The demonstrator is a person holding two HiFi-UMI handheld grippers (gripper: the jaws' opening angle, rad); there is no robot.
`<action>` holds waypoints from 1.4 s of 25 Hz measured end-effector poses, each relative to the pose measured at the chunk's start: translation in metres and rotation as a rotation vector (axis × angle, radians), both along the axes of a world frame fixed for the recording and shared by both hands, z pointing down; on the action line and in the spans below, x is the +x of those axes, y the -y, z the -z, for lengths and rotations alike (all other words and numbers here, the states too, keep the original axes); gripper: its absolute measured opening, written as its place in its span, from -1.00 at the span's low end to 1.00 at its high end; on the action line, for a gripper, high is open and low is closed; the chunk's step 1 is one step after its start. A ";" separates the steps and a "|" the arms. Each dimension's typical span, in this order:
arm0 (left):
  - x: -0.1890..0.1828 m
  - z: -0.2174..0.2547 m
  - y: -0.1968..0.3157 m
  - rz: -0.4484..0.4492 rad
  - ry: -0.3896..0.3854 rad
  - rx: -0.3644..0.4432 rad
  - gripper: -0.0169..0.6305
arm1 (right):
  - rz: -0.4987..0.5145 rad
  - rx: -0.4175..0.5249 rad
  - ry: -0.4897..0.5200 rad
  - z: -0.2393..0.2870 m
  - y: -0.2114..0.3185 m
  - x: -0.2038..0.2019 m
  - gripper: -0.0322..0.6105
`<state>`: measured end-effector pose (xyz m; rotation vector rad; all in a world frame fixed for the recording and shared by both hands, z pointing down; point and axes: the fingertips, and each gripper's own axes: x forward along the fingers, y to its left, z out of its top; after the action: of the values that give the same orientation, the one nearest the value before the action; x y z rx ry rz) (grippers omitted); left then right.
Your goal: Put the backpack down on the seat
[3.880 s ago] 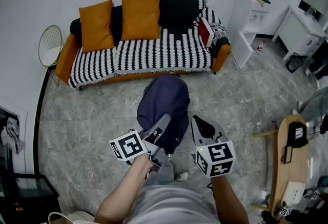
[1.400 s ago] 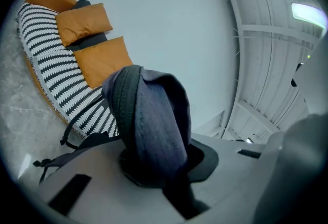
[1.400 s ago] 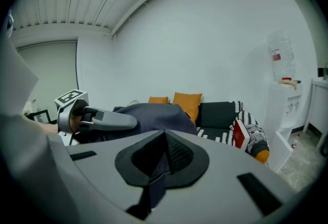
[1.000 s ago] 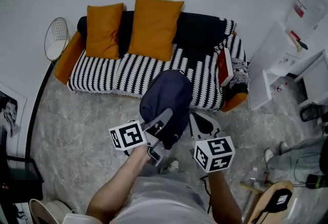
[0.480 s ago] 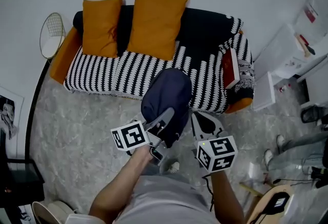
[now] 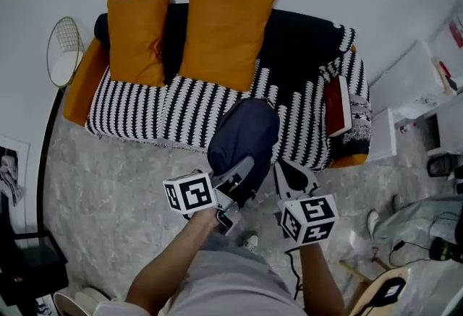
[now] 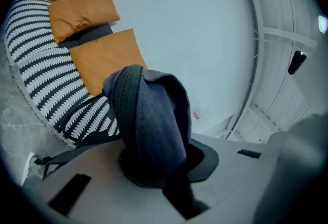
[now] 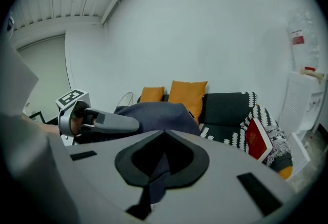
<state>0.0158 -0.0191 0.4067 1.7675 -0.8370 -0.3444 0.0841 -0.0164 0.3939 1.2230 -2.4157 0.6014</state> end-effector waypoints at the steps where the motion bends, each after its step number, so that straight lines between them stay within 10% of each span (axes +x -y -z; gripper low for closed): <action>1: -0.004 -0.003 0.008 -0.011 0.003 -0.003 -0.81 | 0.000 -0.004 -0.001 -0.002 0.009 -0.005 -0.89; 35: -0.060 -0.096 0.217 -0.553 0.143 0.155 -0.81 | -0.085 -0.046 0.004 -0.070 0.193 -0.083 -0.89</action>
<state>-0.0446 -0.2358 0.5022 2.1011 -0.3951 0.0858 0.0007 -0.2094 0.4641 1.3112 -2.3495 0.6810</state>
